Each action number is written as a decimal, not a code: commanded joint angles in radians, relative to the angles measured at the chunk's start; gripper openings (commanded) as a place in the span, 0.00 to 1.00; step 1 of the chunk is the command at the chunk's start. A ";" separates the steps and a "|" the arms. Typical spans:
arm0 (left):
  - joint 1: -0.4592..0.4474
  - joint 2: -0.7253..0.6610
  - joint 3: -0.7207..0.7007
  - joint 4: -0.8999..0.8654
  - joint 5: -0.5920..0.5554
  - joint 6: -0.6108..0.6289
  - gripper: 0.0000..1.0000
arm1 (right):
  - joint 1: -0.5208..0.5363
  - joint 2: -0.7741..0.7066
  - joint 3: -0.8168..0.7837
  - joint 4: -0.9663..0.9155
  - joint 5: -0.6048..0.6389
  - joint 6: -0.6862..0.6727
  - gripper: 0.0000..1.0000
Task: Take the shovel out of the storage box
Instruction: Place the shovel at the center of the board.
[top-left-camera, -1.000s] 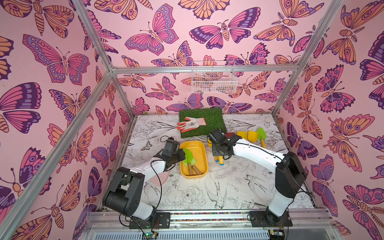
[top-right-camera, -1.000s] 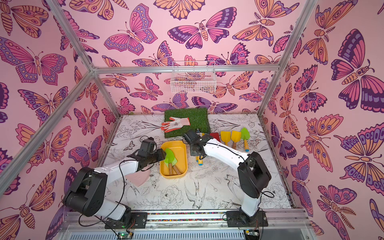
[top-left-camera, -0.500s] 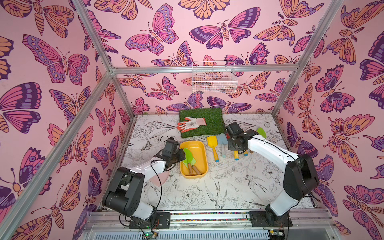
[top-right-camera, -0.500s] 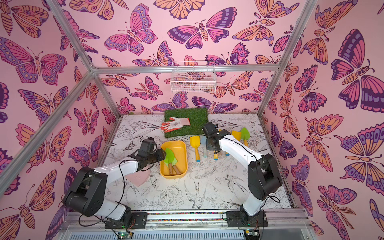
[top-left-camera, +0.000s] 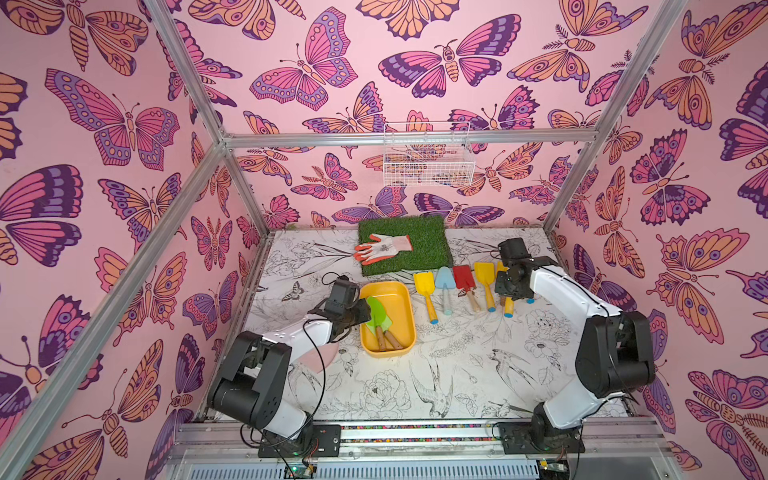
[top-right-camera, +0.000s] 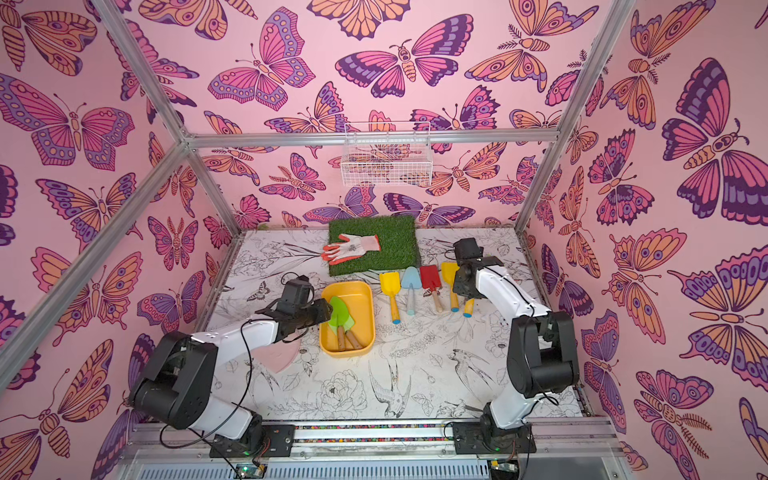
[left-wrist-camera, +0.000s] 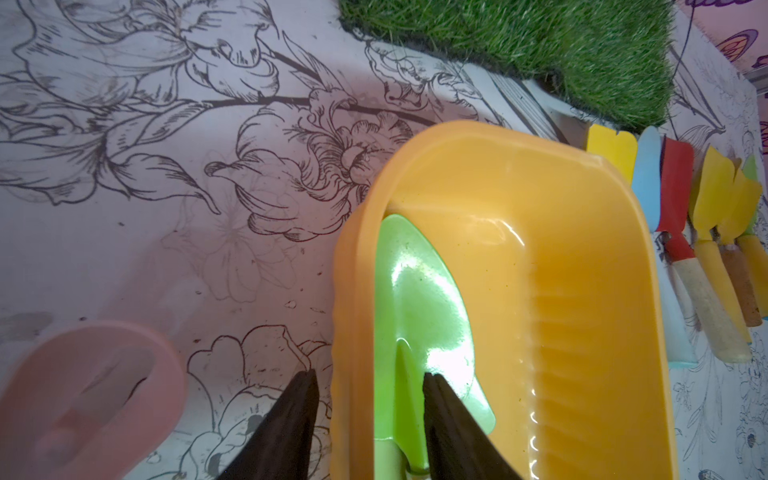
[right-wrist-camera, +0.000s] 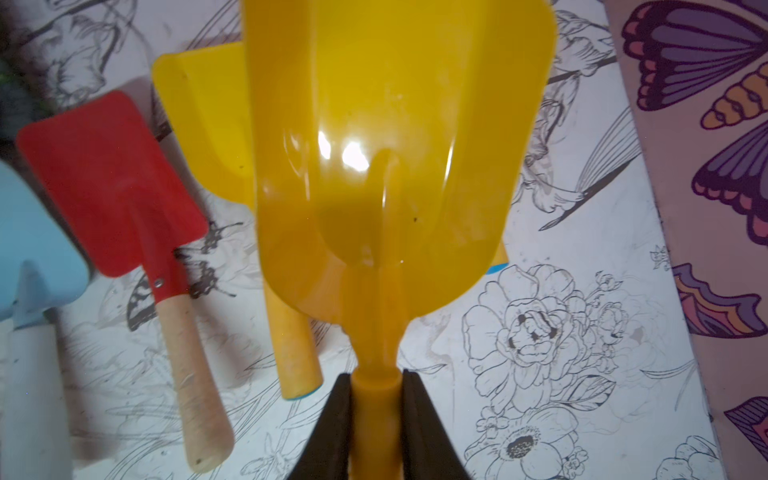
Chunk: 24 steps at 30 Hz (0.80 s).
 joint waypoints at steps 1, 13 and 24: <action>-0.002 0.010 0.005 -0.006 0.007 0.021 0.48 | -0.072 0.020 0.041 0.009 0.001 -0.058 0.09; 0.016 -0.023 -0.011 -0.006 -0.007 0.023 0.48 | -0.283 0.266 0.255 -0.010 -0.059 -0.265 0.07; 0.029 -0.011 -0.010 -0.007 -0.009 0.030 0.48 | -0.341 0.472 0.439 -0.016 -0.061 -0.424 0.09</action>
